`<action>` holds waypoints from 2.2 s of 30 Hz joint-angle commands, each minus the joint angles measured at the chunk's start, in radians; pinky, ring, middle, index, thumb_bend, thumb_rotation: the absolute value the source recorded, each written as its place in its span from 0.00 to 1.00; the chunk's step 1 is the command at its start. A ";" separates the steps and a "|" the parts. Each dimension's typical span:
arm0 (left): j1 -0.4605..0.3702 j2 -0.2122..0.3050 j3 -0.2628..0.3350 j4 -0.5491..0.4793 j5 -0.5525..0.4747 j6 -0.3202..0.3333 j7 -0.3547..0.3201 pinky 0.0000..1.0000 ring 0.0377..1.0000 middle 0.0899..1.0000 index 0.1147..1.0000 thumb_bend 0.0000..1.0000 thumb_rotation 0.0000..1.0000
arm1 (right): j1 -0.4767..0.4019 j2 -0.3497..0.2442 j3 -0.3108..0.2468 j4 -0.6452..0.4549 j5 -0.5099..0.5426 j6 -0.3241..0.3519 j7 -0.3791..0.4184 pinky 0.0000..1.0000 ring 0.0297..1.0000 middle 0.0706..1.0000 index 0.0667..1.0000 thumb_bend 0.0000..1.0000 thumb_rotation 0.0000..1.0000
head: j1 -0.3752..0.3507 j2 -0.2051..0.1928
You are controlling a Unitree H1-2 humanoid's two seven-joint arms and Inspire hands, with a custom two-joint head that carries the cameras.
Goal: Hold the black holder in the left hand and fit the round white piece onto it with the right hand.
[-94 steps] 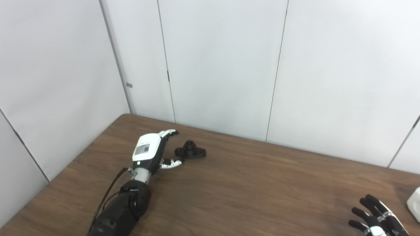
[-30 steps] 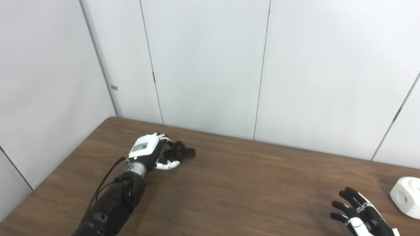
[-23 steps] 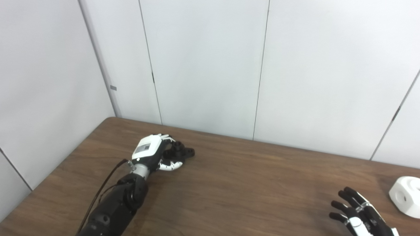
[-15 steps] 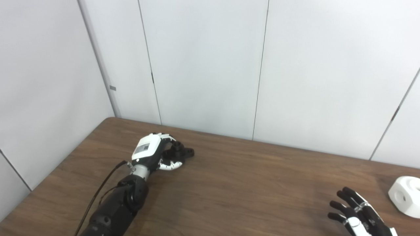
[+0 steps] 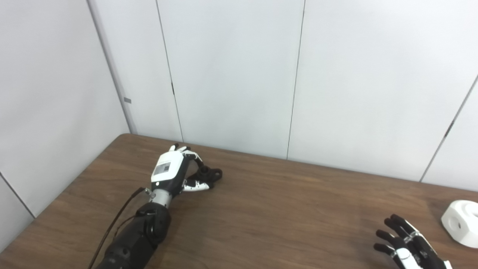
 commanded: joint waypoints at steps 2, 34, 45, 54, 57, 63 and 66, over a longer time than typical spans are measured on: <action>-0.030 0.035 0.005 -0.015 0.017 -0.010 0.022 1.00 0.88 0.70 0.42 0.52 0.05 | -0.023 -0.005 -0.002 -0.037 0.001 -0.041 0.009 0.63 0.74 0.81 0.77 0.44 0.45 | 0.001 0.002; 0.042 0.015 0.002 -0.092 0.017 -0.007 -0.023 1.00 0.89 0.70 0.42 0.52 0.05 | -0.030 0.002 0.002 -0.068 -0.003 -0.017 -0.001 0.61 0.73 0.82 0.77 0.49 0.47 | -0.021 0.057; 0.107 -0.023 0.000 -0.167 -0.005 -0.019 -0.069 1.00 0.89 0.70 0.42 0.52 0.05 | -0.035 0.002 0.007 -0.087 -0.010 0.000 -0.002 0.61 0.73 0.82 0.77 0.51 0.49 | -0.028 0.075; 0.163 -0.075 0.010 -0.260 -0.019 0.002 -0.100 1.00 0.89 0.70 0.42 0.52 0.06 | -0.037 0.009 0.010 -0.090 -0.008 0.006 -0.002 0.61 0.72 0.82 0.77 0.51 0.48 | -0.045 0.081; 0.183 -0.089 0.014 -0.299 -0.011 0.011 -0.107 1.00 0.90 0.70 0.42 0.52 0.05 | -0.037 0.013 0.012 -0.094 -0.011 0.007 -0.004 0.61 0.71 0.81 0.77 0.50 0.48 | -0.055 0.083; 0.235 -0.126 0.016 -0.396 -0.013 0.020 -0.134 1.00 0.89 0.70 0.42 0.52 0.06 | -0.033 0.022 0.022 -0.106 -0.020 0.013 -0.008 0.61 0.72 0.81 0.76 0.52 0.48 | -0.083 0.084; 0.259 -0.148 0.011 -0.436 -0.012 0.010 -0.138 1.00 0.89 0.69 0.42 0.52 0.05 | -0.033 0.025 0.030 -0.110 -0.026 0.009 -0.008 0.61 0.72 0.81 0.76 0.52 0.49 | -0.095 0.083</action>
